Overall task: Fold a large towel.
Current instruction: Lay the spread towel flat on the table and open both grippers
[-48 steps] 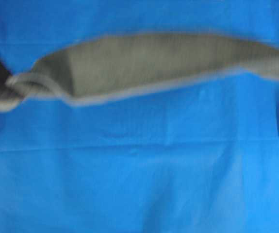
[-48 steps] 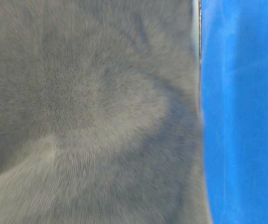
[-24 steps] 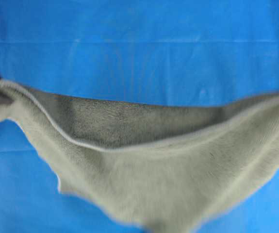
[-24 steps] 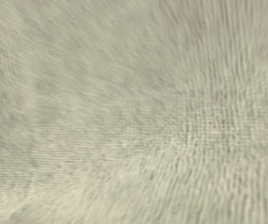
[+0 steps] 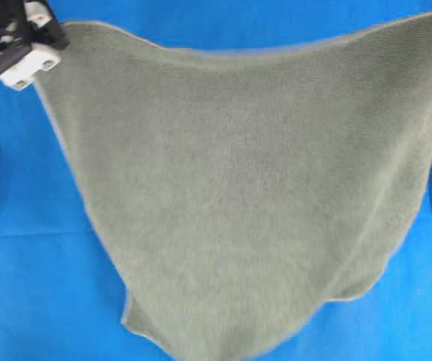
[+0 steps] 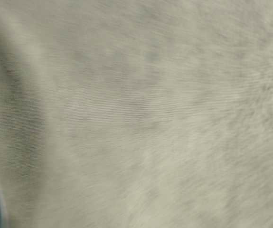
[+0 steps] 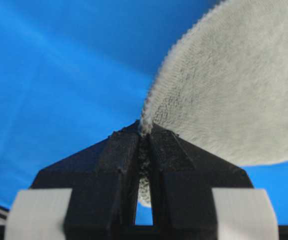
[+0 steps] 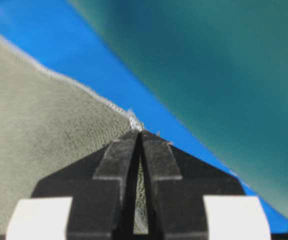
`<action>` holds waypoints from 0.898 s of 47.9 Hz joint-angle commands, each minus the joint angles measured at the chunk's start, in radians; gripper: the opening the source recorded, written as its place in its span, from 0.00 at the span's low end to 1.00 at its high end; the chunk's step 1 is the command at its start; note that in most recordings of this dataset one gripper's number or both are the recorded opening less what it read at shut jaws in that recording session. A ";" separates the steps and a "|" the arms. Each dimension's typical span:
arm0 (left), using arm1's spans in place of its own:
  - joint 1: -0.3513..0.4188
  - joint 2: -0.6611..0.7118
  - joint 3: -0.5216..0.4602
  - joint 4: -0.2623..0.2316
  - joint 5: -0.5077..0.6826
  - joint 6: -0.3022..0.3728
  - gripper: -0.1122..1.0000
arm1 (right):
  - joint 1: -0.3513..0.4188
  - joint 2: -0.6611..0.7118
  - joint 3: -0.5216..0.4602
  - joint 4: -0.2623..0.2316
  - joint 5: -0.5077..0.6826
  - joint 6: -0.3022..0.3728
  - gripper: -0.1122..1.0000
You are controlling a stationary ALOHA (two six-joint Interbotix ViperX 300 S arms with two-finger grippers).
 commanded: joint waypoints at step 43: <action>-0.054 -0.009 0.512 -0.015 -0.571 0.178 0.11 | -0.460 -0.002 0.456 0.334 -0.600 0.014 0.12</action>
